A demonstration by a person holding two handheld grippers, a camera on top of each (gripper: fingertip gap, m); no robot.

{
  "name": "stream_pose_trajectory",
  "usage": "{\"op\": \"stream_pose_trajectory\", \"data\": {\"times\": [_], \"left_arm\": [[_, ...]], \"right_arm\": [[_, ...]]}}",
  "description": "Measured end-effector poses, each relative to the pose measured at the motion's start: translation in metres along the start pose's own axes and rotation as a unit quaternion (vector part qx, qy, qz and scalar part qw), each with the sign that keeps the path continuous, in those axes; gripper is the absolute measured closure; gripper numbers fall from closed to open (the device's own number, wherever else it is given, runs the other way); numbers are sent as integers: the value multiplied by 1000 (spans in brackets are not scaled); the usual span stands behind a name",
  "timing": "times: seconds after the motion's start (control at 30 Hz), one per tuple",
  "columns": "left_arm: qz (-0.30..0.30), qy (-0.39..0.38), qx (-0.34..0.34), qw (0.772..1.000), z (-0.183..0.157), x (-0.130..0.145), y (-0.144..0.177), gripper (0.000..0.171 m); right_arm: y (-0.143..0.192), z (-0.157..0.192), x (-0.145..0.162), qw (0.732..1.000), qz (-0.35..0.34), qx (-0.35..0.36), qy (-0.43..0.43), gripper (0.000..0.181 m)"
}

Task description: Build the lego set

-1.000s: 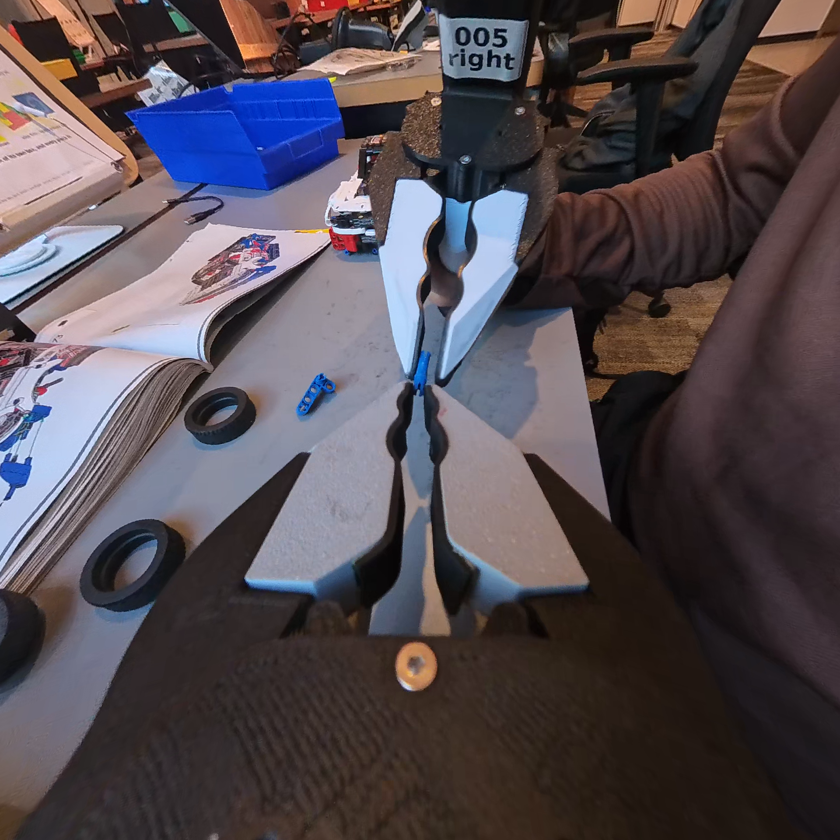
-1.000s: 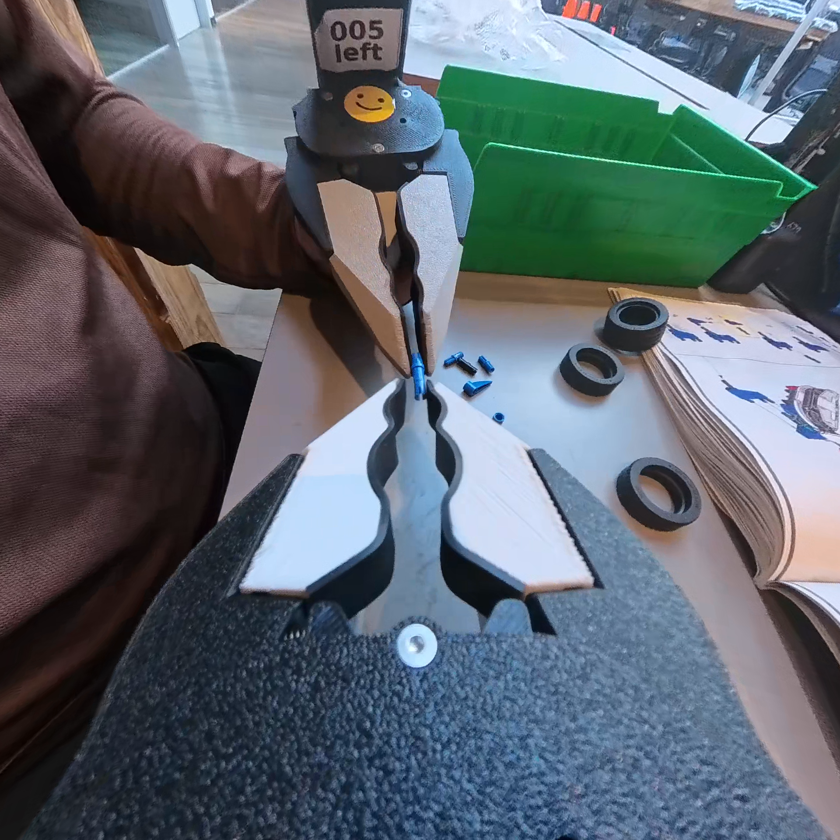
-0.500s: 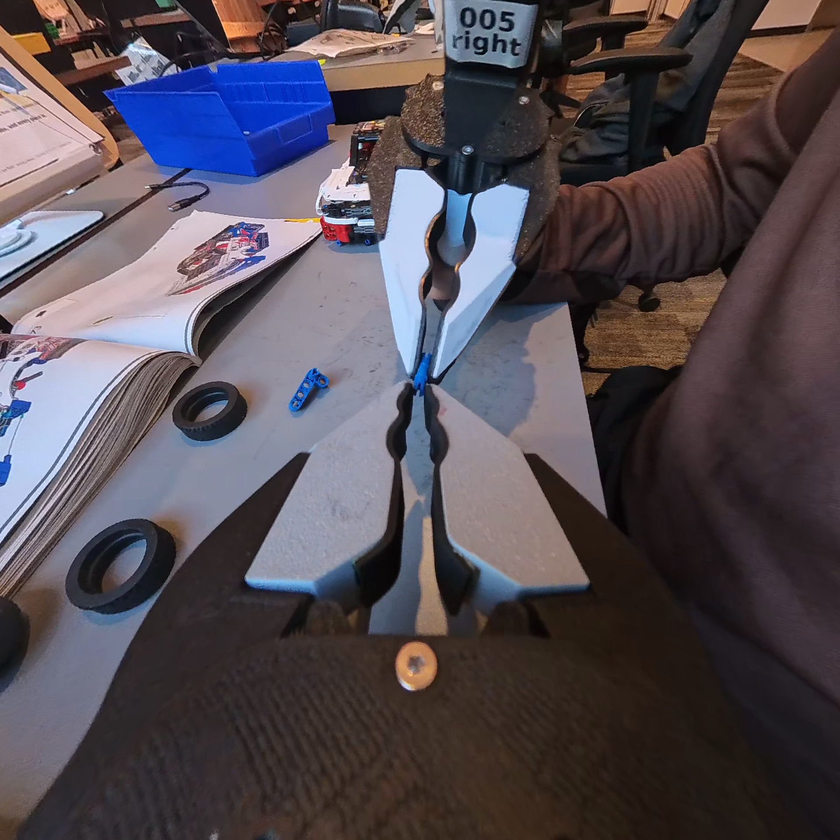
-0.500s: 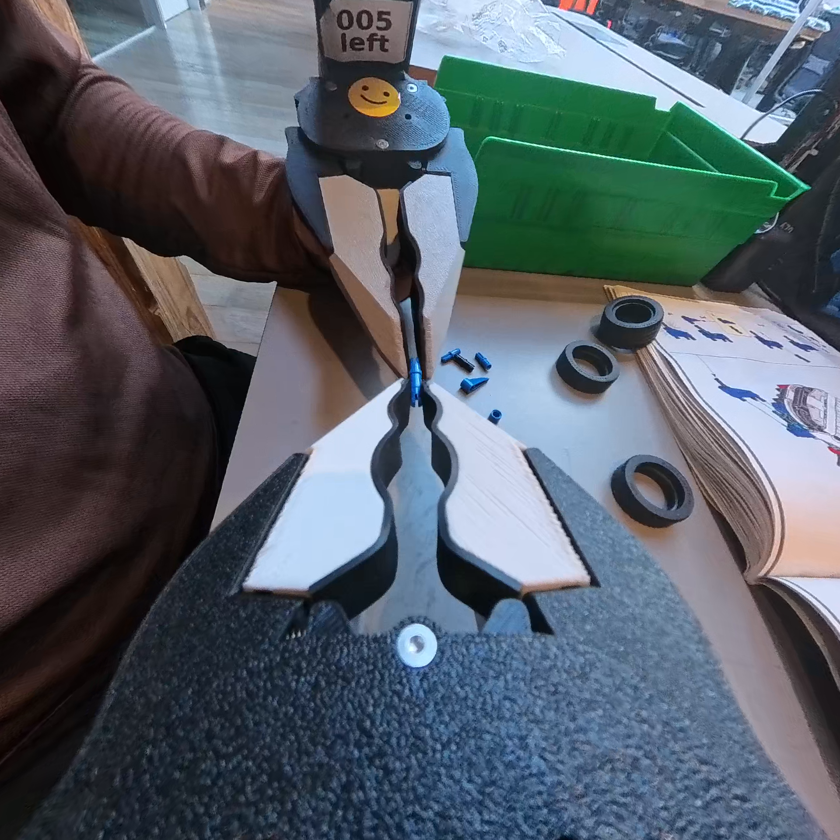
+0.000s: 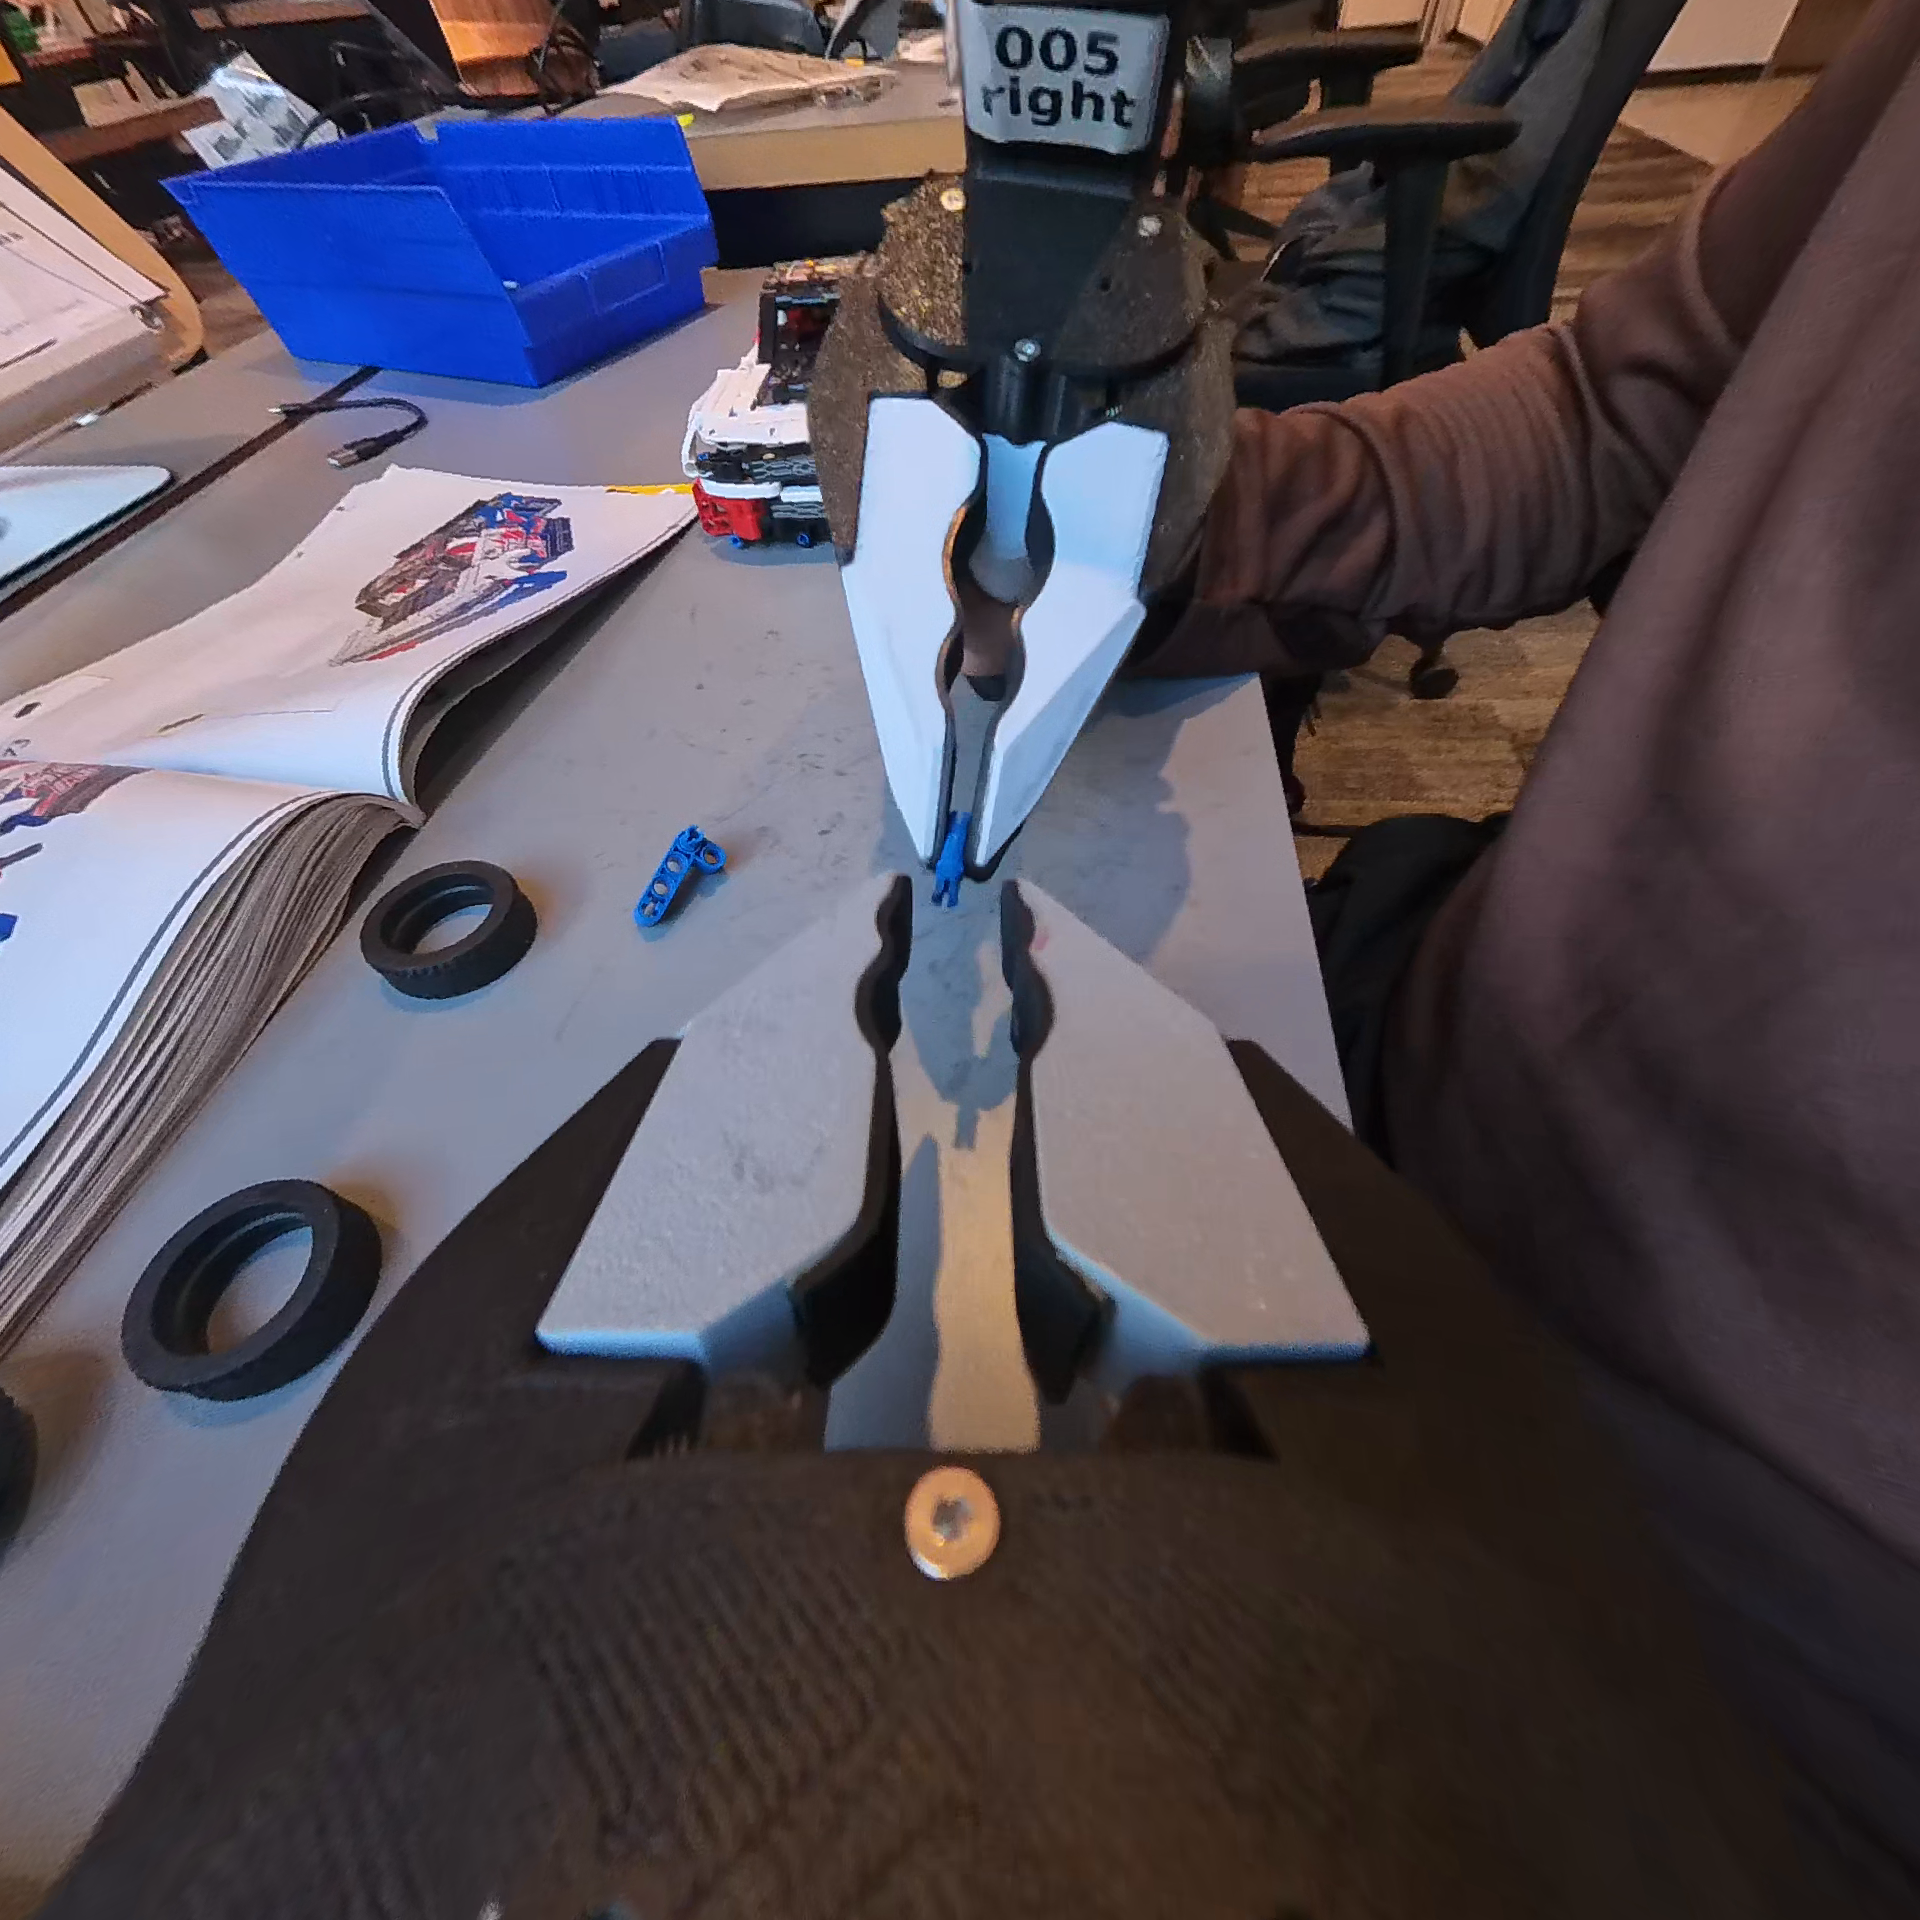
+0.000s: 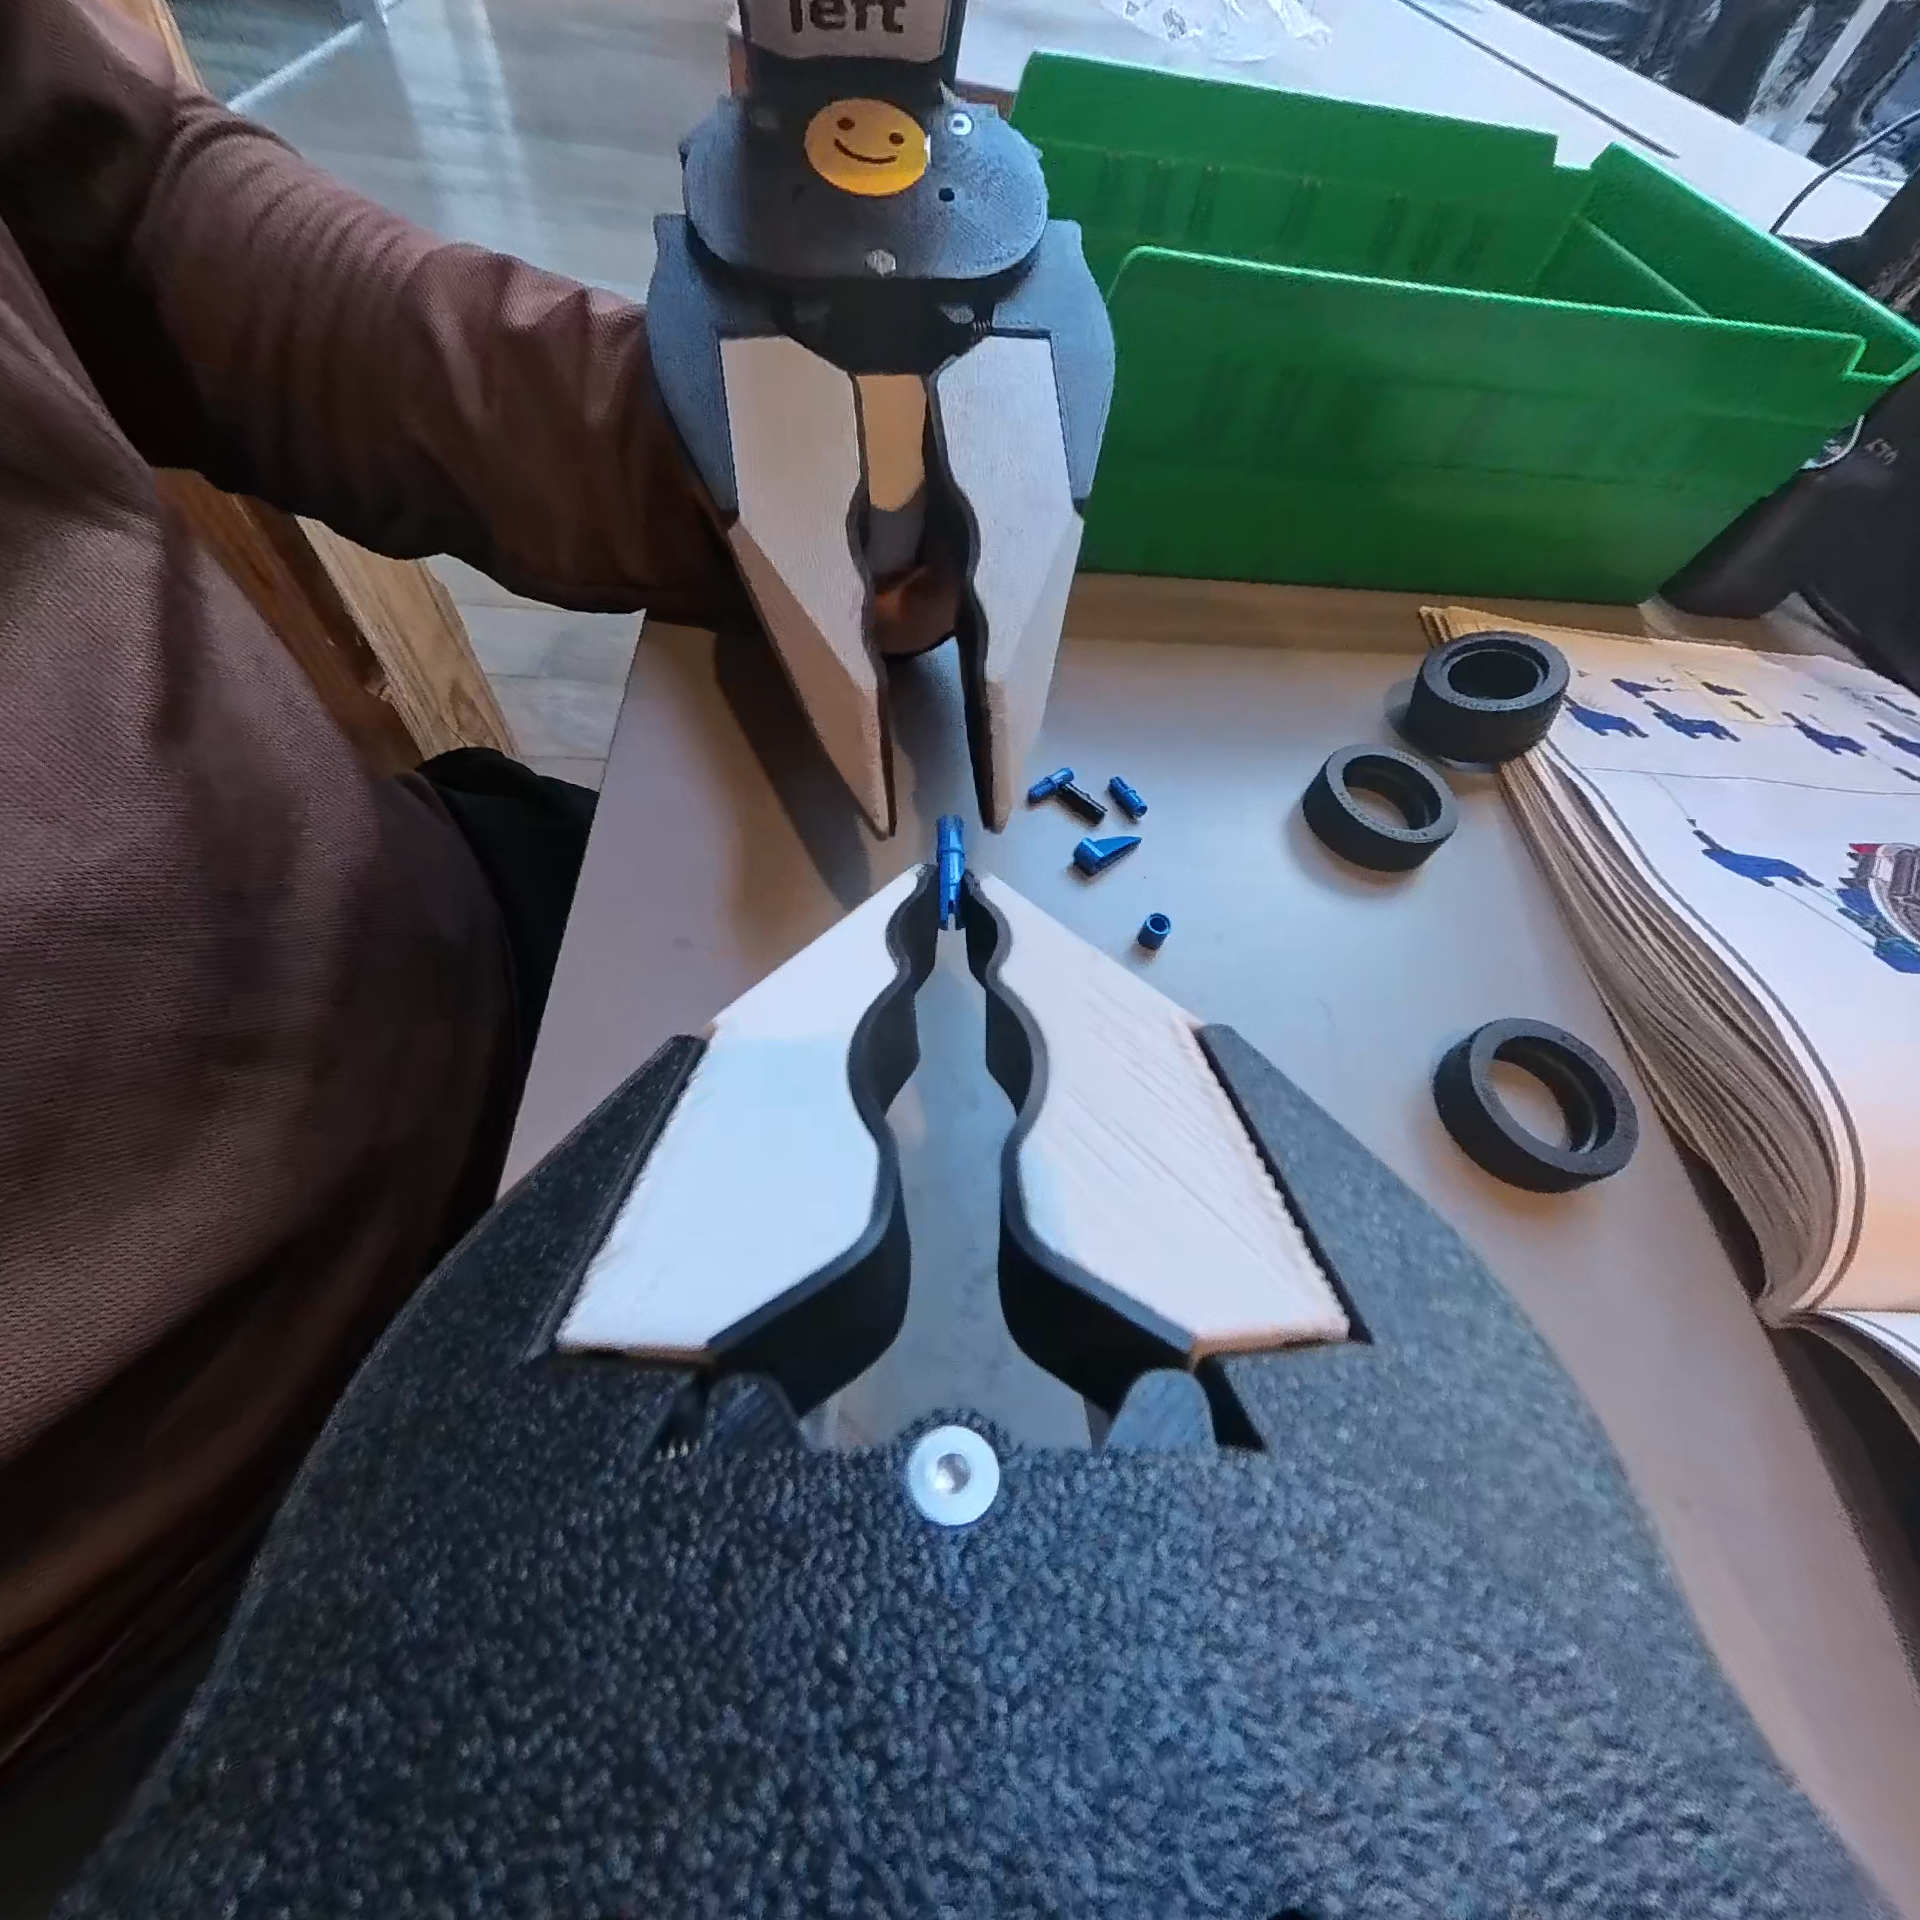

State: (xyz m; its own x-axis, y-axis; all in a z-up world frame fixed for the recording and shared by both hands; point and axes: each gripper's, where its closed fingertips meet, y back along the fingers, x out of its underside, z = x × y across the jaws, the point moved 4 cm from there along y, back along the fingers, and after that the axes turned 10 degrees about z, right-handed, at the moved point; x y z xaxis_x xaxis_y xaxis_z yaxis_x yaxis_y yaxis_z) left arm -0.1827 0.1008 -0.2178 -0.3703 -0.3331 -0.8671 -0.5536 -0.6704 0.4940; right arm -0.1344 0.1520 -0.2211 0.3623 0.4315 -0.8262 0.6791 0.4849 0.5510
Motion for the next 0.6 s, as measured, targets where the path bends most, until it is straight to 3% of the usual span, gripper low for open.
{"op": "stream_pose_trajectory", "data": {"times": [0.3,0.6], "left_arm": [[1,-9,-6,1000,-1,0,0,170],[12,-27,-42,999,1,1,-2,170]], "right_arm": [[0,2,-1,1000,-3,-10,-1,177],[-1,0,0,1000,2,-4,-7,177]]}}
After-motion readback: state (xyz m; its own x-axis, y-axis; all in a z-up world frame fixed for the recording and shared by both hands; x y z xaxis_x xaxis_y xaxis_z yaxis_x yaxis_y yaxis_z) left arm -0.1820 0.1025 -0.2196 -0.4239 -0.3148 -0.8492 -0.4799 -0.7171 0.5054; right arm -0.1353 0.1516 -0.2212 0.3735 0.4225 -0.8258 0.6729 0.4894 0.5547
